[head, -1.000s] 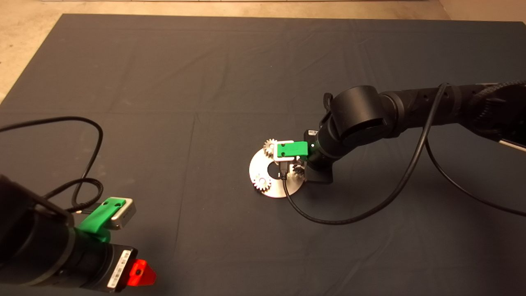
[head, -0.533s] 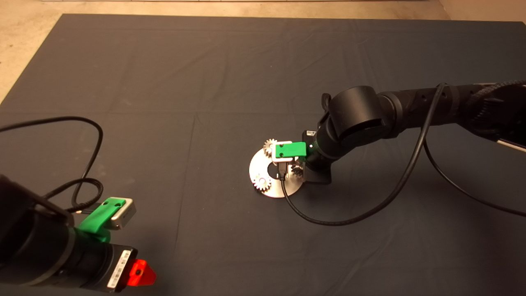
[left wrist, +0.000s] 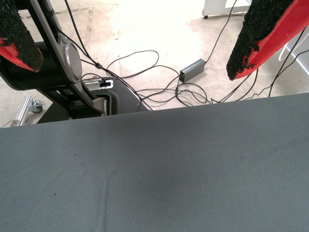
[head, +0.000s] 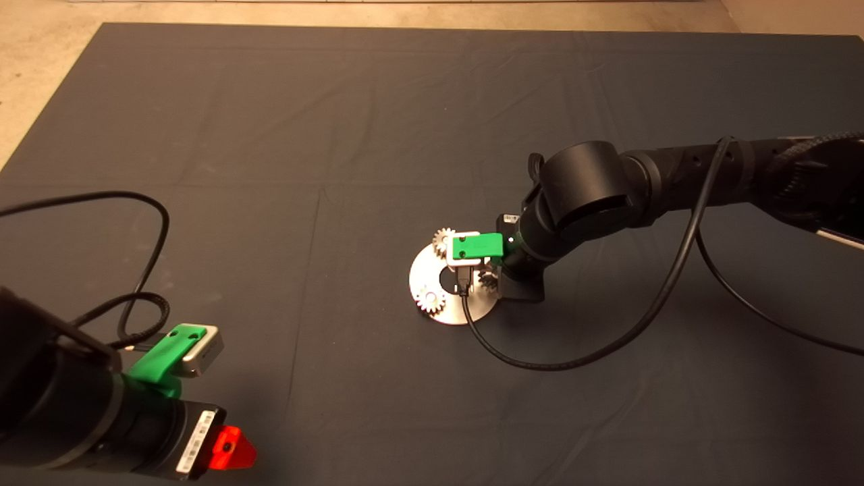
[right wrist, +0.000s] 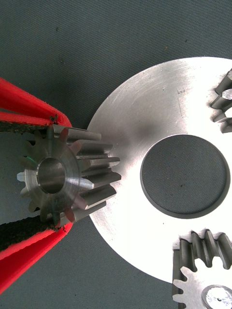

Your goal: Install three planetary gears onto the carrier pins

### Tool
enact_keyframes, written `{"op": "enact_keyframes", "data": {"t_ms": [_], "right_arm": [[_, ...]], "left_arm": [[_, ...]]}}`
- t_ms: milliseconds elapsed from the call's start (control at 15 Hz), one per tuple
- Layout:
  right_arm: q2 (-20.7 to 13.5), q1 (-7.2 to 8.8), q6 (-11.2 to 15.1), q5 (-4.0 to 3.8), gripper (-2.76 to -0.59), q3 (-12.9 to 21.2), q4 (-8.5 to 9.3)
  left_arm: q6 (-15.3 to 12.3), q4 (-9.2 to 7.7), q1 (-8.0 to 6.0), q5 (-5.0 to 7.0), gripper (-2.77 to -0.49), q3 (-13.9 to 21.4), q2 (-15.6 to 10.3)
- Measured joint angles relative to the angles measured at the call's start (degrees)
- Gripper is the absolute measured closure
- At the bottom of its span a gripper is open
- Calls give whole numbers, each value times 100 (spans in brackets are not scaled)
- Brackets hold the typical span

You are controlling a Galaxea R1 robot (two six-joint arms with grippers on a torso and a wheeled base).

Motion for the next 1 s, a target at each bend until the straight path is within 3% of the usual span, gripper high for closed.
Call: {"op": "enact_keyframes", "data": {"t_ms": [533, 1000], "right_arm": [[6, -15, 1, -9, -101, 2, -13], [99, -40, 1, -122, -101, 11, -49]], "left_arm": [[30, 0, -1, 0, -276, 0, 0], [44, 0, 0, 2, -276, 0, -2]]}}
